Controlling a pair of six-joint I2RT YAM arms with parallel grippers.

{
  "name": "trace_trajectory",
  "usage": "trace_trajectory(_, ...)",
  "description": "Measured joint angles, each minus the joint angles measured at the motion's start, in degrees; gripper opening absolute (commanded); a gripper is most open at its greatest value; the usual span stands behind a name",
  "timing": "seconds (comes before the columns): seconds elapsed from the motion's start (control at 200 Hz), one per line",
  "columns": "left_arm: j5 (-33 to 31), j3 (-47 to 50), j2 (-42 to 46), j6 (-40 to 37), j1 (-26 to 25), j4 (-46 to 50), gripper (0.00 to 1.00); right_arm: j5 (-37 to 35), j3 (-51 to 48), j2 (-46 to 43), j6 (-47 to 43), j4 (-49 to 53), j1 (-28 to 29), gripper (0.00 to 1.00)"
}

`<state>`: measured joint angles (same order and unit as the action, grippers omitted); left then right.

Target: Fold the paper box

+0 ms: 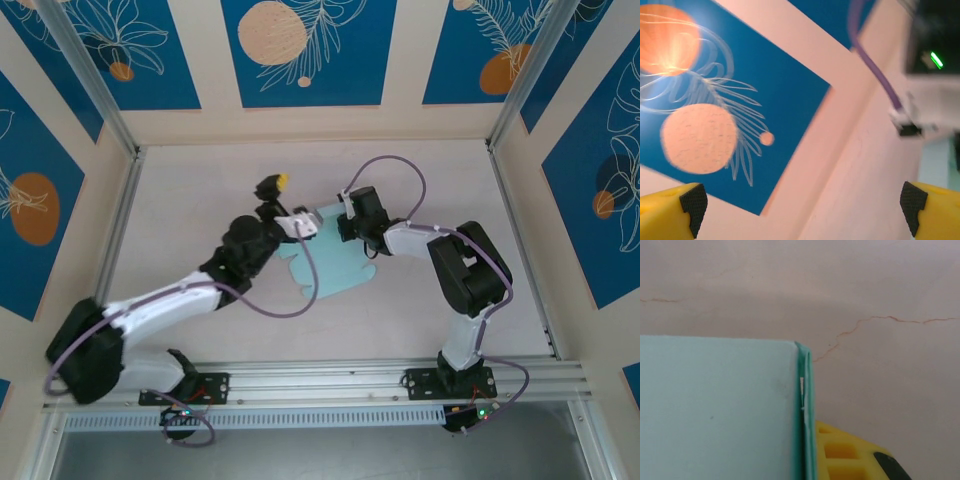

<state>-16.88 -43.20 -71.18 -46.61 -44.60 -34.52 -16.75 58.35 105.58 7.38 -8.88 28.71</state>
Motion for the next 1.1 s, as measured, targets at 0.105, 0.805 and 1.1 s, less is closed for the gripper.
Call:
trace_trajectory(0.105, -2.6, -0.8, 7.6, 15.6, 1.6, 8.7, 1.0, -1.5, 0.0, -0.2, 0.0, 0.7, 0.7, 0.11)
trace_trajectory(0.805, 12.1, -4.5, 8.4, 66.8, 18.8, 44.1, 0.81, -7.5, 0.6, -1.5, 3.9, 5.7, 4.6, 0.12)
trace_trajectory(1.1, 26.1, 3.3, 7.1, 78.2, 18.7, 36.1, 0.59, -7.8, 1.1, -1.6, 4.8, 6.9, 5.3, 0.12)
